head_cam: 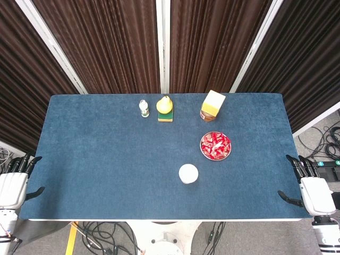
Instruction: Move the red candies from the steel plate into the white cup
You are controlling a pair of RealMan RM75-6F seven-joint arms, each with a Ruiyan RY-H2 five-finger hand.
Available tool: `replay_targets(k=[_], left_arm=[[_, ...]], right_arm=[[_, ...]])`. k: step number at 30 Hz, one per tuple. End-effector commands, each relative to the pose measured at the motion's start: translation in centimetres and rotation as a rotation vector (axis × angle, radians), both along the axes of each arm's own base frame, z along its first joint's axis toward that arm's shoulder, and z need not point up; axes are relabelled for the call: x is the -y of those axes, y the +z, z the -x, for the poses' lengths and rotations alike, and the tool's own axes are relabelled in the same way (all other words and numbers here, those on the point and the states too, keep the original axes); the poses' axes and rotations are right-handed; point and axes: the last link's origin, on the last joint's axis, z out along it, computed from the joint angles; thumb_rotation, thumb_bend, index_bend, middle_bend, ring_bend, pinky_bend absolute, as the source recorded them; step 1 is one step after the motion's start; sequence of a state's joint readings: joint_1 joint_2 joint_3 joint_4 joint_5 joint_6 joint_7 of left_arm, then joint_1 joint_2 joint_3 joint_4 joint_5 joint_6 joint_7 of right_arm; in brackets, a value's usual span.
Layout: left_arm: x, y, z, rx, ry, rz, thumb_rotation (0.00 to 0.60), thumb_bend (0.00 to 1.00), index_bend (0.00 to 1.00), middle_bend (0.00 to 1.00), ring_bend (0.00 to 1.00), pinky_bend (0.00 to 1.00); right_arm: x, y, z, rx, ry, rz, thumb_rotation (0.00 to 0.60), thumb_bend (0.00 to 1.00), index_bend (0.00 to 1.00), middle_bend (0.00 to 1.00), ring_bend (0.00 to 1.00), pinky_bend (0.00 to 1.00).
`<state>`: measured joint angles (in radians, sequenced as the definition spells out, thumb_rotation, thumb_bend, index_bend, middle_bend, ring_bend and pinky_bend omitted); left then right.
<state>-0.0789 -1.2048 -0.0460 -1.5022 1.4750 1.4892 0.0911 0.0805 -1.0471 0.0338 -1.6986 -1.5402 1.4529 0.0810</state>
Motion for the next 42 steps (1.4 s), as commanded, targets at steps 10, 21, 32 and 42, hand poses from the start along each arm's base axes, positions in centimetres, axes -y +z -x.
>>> replay_targets(k=[10, 21, 32, 42], left_arm=[[0.2, 0.1, -0.2, -0.004, -0.011, -0.024, 0.600, 0.10, 0.23, 0.16, 0.18, 0.16], [0.7, 0.2, -0.1, 0.010, -0.004, -0.024, 0.600, 0.10, 0.23, 0.16, 0.18, 0.16], [1.3, 0.3, 0.8, 0.019, 0.028, -0.028, 0.600, 0.10, 0.23, 0.16, 0.18, 0.16], [1.1, 0.5, 1.0, 0.021, 0.026, -0.036, 0.600, 0.10, 0.23, 0.16, 0.18, 0.16]], right_arm=[[0.0, 0.3, 0.1, 0.014, 0.010, 0.019, 0.600, 0.10, 0.02, 0.13, 0.00, 0.06], [8.9, -2.2, -3.8, 0.010, 0.128, -0.092, 0.600, 0.14, 0.14, 0.44, 0.42, 0.55], [17.3, -10.4, -5.8, -0.173, 0.097, -0.337, 0.600, 0.23, 0.35, 0.90, 0.95, 1.00], [18.8, -15.3, -6.2, -0.273, 0.091, -0.443, 0.600, 0.23, 0.37, 0.92, 0.97, 1.00]])
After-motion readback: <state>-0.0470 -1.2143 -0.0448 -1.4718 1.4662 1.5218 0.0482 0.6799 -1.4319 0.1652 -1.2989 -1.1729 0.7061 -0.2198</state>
